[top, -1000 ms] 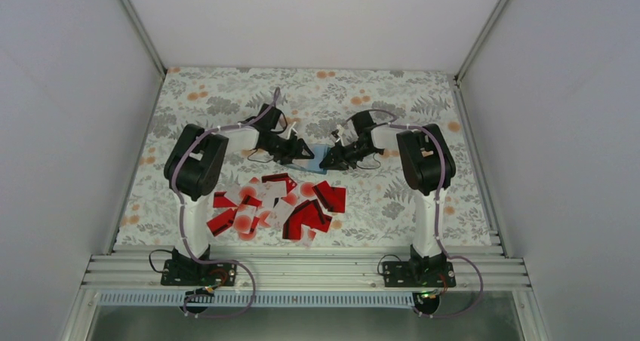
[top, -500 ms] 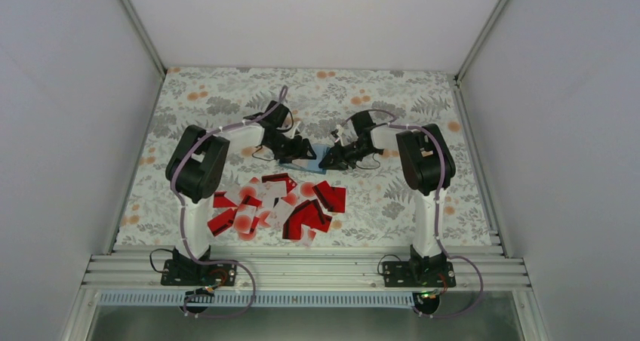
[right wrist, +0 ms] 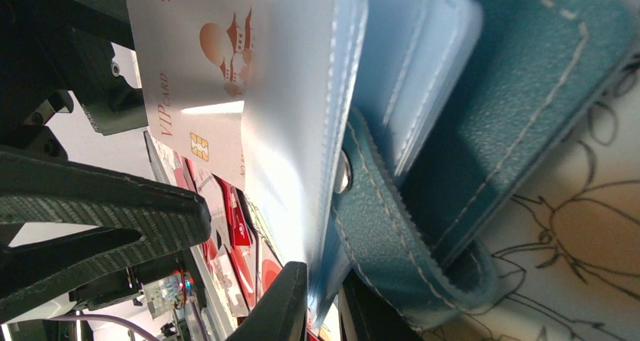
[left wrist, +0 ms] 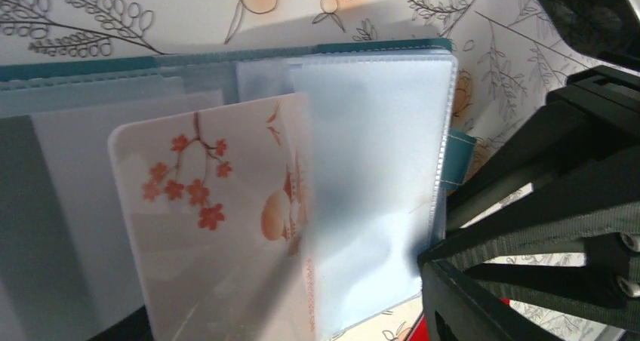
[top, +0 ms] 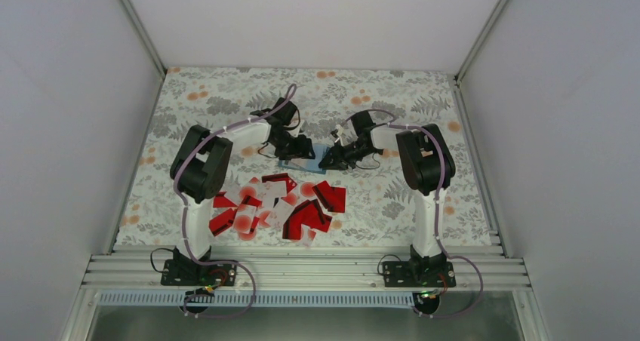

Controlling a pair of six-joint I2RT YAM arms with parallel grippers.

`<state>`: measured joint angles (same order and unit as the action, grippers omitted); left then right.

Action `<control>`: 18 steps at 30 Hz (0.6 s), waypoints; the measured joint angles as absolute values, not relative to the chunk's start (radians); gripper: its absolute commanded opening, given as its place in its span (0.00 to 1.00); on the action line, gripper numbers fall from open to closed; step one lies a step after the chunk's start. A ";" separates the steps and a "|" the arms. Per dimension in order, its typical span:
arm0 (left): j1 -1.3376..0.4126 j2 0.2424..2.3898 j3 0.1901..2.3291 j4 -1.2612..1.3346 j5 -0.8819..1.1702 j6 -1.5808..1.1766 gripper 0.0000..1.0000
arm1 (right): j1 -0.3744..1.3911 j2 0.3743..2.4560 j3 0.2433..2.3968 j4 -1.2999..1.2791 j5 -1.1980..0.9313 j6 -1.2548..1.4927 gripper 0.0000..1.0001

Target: Put the credit cards into the card holder

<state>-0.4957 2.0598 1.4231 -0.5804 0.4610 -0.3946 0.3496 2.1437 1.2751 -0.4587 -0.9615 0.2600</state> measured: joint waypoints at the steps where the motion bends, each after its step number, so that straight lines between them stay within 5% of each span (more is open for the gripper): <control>1: -0.496 2.060 1.423 -0.581 0.459 -0.394 0.58 | 0.350 2.144 1.275 -0.459 -0.962 0.260 0.12; 7: -0.495 2.060 1.421 -0.585 0.426 -0.393 0.48 | 0.350 2.144 1.273 -0.456 -0.962 0.260 0.12; 18: -0.495 2.053 1.415 -0.578 0.418 -0.402 0.55 | 0.350 2.144 1.271 -0.451 -0.965 0.260 0.12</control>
<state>-0.4950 2.0525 1.4147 -0.5781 0.4179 -0.4015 0.3496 2.1437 1.2713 -0.4515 -0.9653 0.2600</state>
